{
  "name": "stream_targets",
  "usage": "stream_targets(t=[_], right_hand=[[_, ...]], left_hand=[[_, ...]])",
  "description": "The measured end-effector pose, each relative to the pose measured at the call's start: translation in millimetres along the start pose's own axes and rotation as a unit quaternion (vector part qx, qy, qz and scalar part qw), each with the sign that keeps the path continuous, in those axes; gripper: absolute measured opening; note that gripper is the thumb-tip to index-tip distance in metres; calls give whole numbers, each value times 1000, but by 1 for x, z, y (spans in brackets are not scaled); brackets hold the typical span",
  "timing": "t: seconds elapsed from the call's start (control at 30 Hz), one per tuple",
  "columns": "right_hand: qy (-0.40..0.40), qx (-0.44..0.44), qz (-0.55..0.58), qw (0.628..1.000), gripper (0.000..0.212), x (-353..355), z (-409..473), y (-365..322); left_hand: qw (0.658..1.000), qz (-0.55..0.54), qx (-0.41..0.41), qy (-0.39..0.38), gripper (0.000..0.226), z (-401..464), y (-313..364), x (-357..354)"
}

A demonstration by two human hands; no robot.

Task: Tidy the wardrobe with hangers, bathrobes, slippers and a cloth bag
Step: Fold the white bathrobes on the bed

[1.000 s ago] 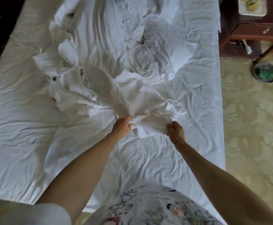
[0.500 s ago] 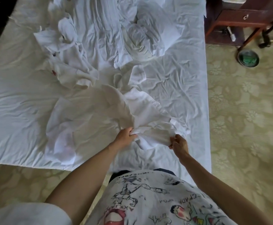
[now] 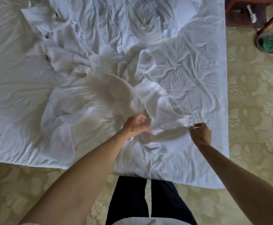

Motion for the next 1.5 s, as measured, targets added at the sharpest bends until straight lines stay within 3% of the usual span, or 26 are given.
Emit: stream_targets(t=[0.13, 0.23, 0.33, 0.4, 0.5, 0.57, 0.63, 0.7, 0.77, 0.87, 1.1, 1.27, 1.4, 1.5], right_hand=[[37, 37, 39, 998, 30, -19, 35, -36], [50, 86, 33, 994, 51, -44, 67, -71], [-12, 84, -7, 996, 96, -95, 107, -90], [-43, 76, -35, 996, 109, -132, 128, -97], [30, 102, -74, 992, 106, -160, 144, -107], [38, 97, -74, 992, 93, -168, 149, -110], [5, 105, -91, 990, 74, -171, 147, -111], [-33, 127, -60, 989, 60, -165, 139, -115], [-52, 132, 4, 990, 49, -145, 127, -122], [-45, 148, 84, 984, 43, -96, 105, -152], [16, 251, 198, 947, 36, 107, 55, -285], [82, 375, 198, 902, 35, 277, -10, -381], [133, 424, 212, 870, 28, 358, -56, -412], [153, 434, 232, 857, 32, 378, -72, -415]], left_hand=[[984, 52, -61, 162, 62, 56, 9, 45], [954, 130, -78, 257, 88, 112, 21, 73], [952, 184, -30, 242, 121, 175, 12, 75], [953, 229, 3, 199, 126, 209, -5, 60], [905, 365, -15, 219, 98, 231, -27, 36], [880, 391, -65, 261, 71, 230, -29, 29], [883, 376, -105, 258, 43, 223, -30, 22], [900, 340, -103, 253, 33, 212, -25, 26], [922, 271, -94, 259, 33, 195, -8, 42], [924, 195, -142, 296, 19, 164, 48, 77], [894, 51, -247, 370, 28, 81, 249, 197], [839, -14, -332, 431, 42, -5, 386, 279], [812, -16, -368, 452, 59, -58, 446, 309], [810, -19, -381, 445, 54, -81, 458, 310]])
Point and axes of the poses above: each hand's wrist, its own z-axis towards the middle knuckle, its own x-axis out of the back of the hand, y = z × x, the point moved 7 cm from there along z, towards the middle knuckle, and after that the axes turned 7 degrees about -z, right-handed, at the moved point
